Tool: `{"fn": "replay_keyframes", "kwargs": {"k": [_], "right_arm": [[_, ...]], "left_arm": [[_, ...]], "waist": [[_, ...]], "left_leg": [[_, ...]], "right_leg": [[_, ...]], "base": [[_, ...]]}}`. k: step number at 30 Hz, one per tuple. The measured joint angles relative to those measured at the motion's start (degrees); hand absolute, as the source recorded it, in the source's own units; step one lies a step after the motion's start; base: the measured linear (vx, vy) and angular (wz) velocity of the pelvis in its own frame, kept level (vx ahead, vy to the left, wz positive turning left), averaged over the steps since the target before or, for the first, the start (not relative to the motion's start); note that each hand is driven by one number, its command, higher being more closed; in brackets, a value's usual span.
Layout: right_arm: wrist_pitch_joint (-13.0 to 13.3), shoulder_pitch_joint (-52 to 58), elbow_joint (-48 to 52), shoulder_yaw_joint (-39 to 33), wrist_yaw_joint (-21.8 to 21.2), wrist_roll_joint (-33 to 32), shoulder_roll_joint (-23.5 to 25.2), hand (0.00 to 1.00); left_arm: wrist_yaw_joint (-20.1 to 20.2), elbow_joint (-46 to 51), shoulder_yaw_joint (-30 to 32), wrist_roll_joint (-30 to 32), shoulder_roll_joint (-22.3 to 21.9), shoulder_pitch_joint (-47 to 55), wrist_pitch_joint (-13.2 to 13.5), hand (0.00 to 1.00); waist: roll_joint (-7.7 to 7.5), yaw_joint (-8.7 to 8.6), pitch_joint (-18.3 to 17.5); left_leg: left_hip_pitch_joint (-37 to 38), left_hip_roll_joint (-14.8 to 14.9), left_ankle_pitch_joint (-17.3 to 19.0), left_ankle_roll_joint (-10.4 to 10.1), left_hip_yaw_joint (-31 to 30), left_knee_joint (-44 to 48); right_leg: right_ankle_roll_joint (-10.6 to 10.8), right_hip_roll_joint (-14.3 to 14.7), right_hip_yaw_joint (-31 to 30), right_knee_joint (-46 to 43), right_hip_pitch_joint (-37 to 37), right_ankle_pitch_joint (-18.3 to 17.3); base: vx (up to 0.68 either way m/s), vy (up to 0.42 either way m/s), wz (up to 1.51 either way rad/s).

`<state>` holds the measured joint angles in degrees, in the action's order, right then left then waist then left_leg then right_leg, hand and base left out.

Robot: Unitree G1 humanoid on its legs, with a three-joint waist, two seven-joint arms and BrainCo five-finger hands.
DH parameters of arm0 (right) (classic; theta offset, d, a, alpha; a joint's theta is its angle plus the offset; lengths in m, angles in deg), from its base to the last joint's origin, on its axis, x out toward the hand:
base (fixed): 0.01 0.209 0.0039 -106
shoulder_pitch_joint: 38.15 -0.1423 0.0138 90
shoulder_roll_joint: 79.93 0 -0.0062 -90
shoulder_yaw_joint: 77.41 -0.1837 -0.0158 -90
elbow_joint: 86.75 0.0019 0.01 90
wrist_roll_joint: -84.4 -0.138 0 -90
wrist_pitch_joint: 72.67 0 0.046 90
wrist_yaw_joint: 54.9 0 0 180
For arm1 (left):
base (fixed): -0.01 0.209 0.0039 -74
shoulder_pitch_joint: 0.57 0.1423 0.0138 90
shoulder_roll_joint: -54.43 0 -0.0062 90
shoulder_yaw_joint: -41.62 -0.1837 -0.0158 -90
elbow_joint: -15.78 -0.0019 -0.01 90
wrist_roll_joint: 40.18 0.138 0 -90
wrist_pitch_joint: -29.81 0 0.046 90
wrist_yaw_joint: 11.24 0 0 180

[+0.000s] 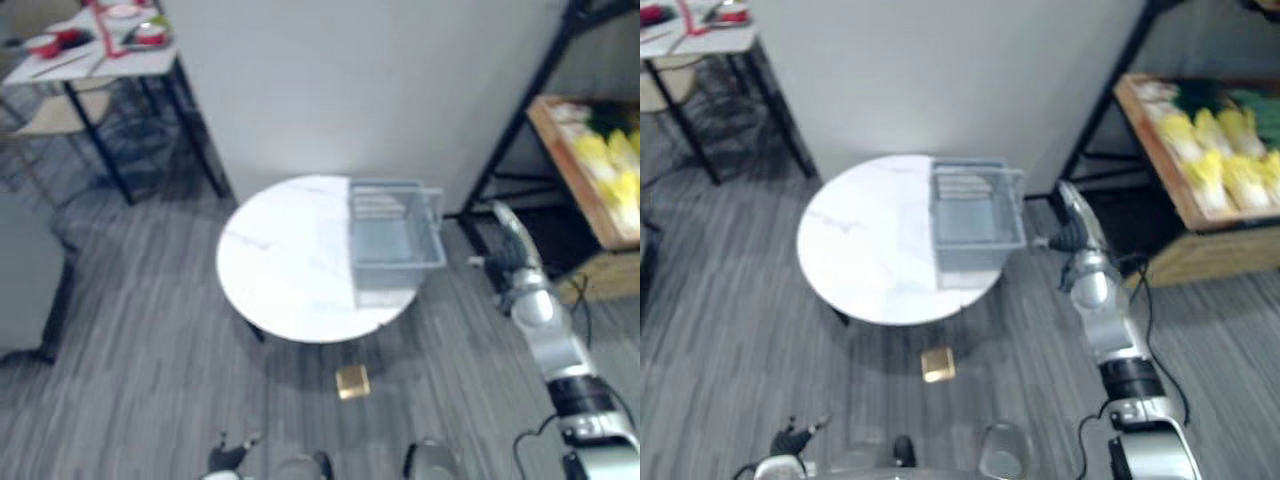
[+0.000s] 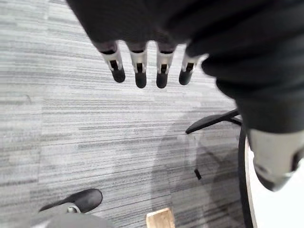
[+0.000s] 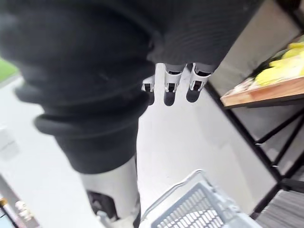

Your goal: Pick vegetable in the basket

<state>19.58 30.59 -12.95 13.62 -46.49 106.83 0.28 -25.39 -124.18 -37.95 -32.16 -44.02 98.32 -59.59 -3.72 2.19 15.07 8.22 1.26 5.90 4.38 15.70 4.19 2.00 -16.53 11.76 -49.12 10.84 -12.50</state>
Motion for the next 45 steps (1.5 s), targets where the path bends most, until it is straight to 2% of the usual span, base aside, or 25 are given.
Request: {"fn": "replay_keyframes", "kwargs": {"k": [1, 2, 4, 5, 6, 7, 9, 11, 15, 20, 23, 25, 27, 30, 32, 39, 45], "right_arm": [[0.0, -0.4, -0.4, 0.0, 0.0, 0.0, -0.2, 0.0], [0.1, -0.8, -0.6, 0.0, 0.0, -0.1, -0.8, 0.0], [0.4, -1.3, -0.7, 0.0, -0.1, -0.2, -2.4, 0.0], [0.6, -2.1, -1.6, 0.0, -0.2, -0.5, -3.2, 0.0], [0.7, -3.1, -3.7, 0.0, -0.2, -0.6, -3.2, 0.0], [0.6, -3.6, -5.0, 0.0, -0.2, -0.6, -3.2, 0.0], [-0.6, -5.4, -8.0, 2.0, -0.2, -0.6, -4.7, 0.0], [-0.9, -8.2, -10.4, 3.6, -0.2, -0.5, -6.5, 0.0], [-0.7, -17.7, -12.3, 6.4, -0.2, -0.5, -9.0, 0.0], [-0.2, -23.9, -14.7, 9.0, -0.2, -0.5, -10.1, 0.0], [-0.3, -26.4, -17.8, 9.7, 0.1, -0.4, -12.0, 0.0], [-0.4, -29.3, -18.7, 10.5, 0.7, -0.3, -14.3, 0.0], [-0.4, -32.3, -19.2, 11.4, 1.0, 0.0, -14.2, 0.0], [0.3, -38.4, -21.5, 13.2, 1.4, 0.1, -14.2, 0.0], [0.5, -40.8, -23.7, 13.6, 1.6, 0.1, -14.4, 0.0], [0.0, -41.7, -27.7, 15.2, 3.1, 0.2, -17.6, 0.0], [-0.6, -41.6, -29.5, 15.1, 3.2, 0.3, -17.8, 0.0]], "left_arm": [[0.0, 0.0, 0.0, 0.0, 0.0, -0.1, 0.0, 0.0], [0.1, -0.1, -0.7, 0.3, 0.3, -0.3, 0.0, 0.0], [0.6, -0.3, -1.7, 1.7, 0.7, -0.4, 0.0, 0.0], [0.9, -0.3, -2.3, 2.1, 1.4, -0.3, 0.1, 0.0], [1.0, -0.7, -2.3, 2.3, 2.1, -0.2, 0.0, 0.0], [1.0, -1.2, -2.3, 2.3, 2.0, -0.2, 0.0, 0.0], [1.1, -2.1, -2.8, 2.3, 0.9, 0.3, 0.1, 0.0], [1.1, -2.2, -2.8, 2.3, 0.5, 0.3, 0.4, 0.0], [1.0, -2.8, -2.6, 2.3, -0.5, 0.5, 0.8, 0.0], [0.7, -2.7, -2.1, 2.3, -0.5, -0.7, 1.3, 0.0], [0.5, -2.7, -2.8, 2.3, -0.5, -2.6, 1.4, 0.0], [0.2, -2.4, -4.8, 2.3, -0.6, -4.6, 1.5, 0.0], [-0.3, -2.0, -5.5, 2.3, -0.6, -4.8, 1.8, 0.0], [-0.7, -1.7, -5.6, 2.3, -0.4, -4.8, 1.9, 0.0], [-0.8, -1.5, -5.7, 2.3, -0.2, -4.8, 1.9, 0.0], [-1.5, -1.6, -6.8, 2.1, 0.0, -6.0, 2.0, 0.0], [-1.7, -1.6, -8.0, 2.1, 0.0, -6.9, 2.5, 0.0]], "waist": [[0.13, -0.15, 0.0], [0.01, -0.39, 0.0], [-0.01, -0.54, -0.2], [-1.17, -0.49, -0.6], [-2.49, -0.24, -0.7], [-2.13, -0.04, -0.8], [1.43, -0.19, -1.4], [2.69, -0.21, -1.2], [4.21, -0.14, -0.5], [5.35, -0.16, 0.3], [7.31, -0.35, 1.8], [8.23, -0.58, 3.5], [8.44, 0.17, 4.8], [7.25, 0.41, 6.4], [6.94, 0.38, 7.7], [8.03, -0.41, 9.5], [8.89, -0.39, 10.0]], "left_leg": [[0.0, 0.6, -0.1, -0.1, -0.8, 0.0], [-0.1, 1.6, -0.1, -0.4, -2.4, 0.1], [-0.5, 2.6, 0.4, -3.5, -3.7, 0.1], [-1.5, 2.7, 0.9, -6.2, -5.5, 0.9], [-2.2, 2.7, 2.0, -9.0, -6.6, 2.2], [-2.3, 3.3, 2.6, -10.3, -6.7, 2.4], [-1.8, 8.3, 2.0, -12.0, -3.3, 2.6], [-0.8, 10.0, 0.5, -13.8, -2.0, 0.2], [-2.1, 10.5, -0.7, -13.9, -2.2, -1.0], [-8.0, 9.9, -2.1, -13.7, -5.8, -1.4], [-10.9, 9.1, -5.2, -13.7, -8.5, -2.1], [-13.0, 8.1, -8.1, -12.7, -4.8, -2.1], [-13.2, 8.2, -8.1, -12.7, -4.1, -2.1], [-14.8, 7.5, -8.4, -12.3, -3.4, -2.1], [-15.1, 7.3, -8.6, -12.1, -2.8, -2.1], [-16.1, 7.5, -11.7, -12.3, -2.1, -6.2], [-16.0, 7.6, -12.9, -12.5, -1.9, -7.9]], "right_leg": [[-0.1, 0.4, -0.2, 3.2, 0.5, -0.1], [0.7, 1.6, -2.9, 13.8, 1.0, 0.4], [2.0, 2.7, -6.8, 24.8, 1.0, 1.9], [2.1, 2.3, -9.7, 33.7, 0.7, 4.2], [5.6, 1.7, -10.3, 38.7, -0.6, 11.5], [6.2, 2.1, -9.1, 39.0, -1.2, 14.3], [4.2, 5.6, -5.7, 36.2, -1.1, 12.6], [3.2, 7.0, -4.4, 34.4, -1.0, 11.8], [3.2, 7.5, -3.0, 35.9, -0.7, 12.0], [3.7, 6.9, 0.3, 41.4, -0.1, 15.2], [3.5, 5.0, 4.8, 40.9, -0.1, 15.2], [3.4, 3.2, 8.0, 40.0, 0.0, 14.9], [3.2, 3.0, 7.9, 38.3, 0.9, 14.0], [2.7, 1.1, 6.5, 31.4, 6.0, 10.9], [2.4, 0.5, 6.1, 29.1, 7.6, 10.1], [2.0, 0.7, 5.9, 27.3, 11.1, 9.6], [2.0, 1.0, 5.7, 27.2, 11.9, 9.6]], "base": [[0.26, -0.318, 1.05], [0.2, -0.305, 0.91], [0.16, -0.319, 0.86], [0.18, -0.427, 0.8], [0.18, -0.46, 0.65], [0.21, -0.54, 0.41], [0.22, -0.439, 0.29], [0.12, -0.231, 0.19], [0.01, -0.1, 0.12], [-0.04, -0.002, 0.4], [0.02, 0.021, 0.82], [-0.04, 0.048, 0.9], [-0.08, 0.004, 0.23], [-0.09, -0.034, 0.0], [-0.09, -0.056, -0.06], [-0.04, -0.041, 0.0], [0.01, -0.017, 0.0]]}}
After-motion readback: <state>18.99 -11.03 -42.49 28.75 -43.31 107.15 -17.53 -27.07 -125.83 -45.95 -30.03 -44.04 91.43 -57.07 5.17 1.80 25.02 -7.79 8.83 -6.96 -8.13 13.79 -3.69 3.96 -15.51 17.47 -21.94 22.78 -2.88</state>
